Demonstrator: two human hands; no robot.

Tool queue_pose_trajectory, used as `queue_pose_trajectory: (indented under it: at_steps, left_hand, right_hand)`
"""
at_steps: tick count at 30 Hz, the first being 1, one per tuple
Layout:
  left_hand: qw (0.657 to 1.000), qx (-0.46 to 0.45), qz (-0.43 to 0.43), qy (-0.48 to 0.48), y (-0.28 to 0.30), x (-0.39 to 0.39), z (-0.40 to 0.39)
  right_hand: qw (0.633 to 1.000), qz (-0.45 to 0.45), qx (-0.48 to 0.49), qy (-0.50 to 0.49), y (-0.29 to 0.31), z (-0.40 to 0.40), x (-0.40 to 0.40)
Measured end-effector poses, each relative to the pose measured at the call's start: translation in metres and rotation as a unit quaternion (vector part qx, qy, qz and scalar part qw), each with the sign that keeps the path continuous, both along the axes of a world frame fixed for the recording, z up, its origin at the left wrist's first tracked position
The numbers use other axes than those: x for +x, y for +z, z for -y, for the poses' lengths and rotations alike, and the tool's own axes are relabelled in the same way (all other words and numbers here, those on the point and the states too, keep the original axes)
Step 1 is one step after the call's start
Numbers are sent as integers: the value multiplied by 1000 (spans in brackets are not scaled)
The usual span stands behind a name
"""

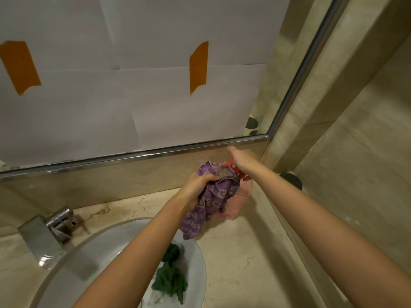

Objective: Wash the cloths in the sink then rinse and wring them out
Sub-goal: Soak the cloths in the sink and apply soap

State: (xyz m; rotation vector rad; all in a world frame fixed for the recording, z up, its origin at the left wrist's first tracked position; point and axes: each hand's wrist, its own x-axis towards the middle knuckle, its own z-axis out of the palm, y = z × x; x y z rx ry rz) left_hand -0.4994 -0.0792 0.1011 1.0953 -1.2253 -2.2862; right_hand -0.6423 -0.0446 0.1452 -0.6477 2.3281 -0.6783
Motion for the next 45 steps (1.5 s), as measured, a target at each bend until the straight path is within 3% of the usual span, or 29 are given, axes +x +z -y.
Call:
queue_pose_trajectory:
  at_steps: [10, 26, 36, 40, 42, 45]
  left_hand:
    - [996, 78, -18, -44, -8, -2, 11]
    - [996, -54, 18, -69, -7, 4, 20]
    - [995, -63, 1, -75, 3, 14, 18]
    - [996, -45, -3, -79, 9, 26, 15]
    - [996, -39, -4, -75, 11, 35, 13]
    - [998, -25, -3, -54, 9, 57, 11]
  right_hand:
    - [993, -79, 22, 80, -7, 5, -7]
    - [986, -111, 24, 125, -5, 6, -7]
    - [988, -92, 36, 115, 9, 3, 2]
    - [998, -56, -8, 39, 3, -4, 4]
    - [982, -163, -96, 28, -5, -8, 6]
    - [877, -407, -228, 118, -8, -23, 14]
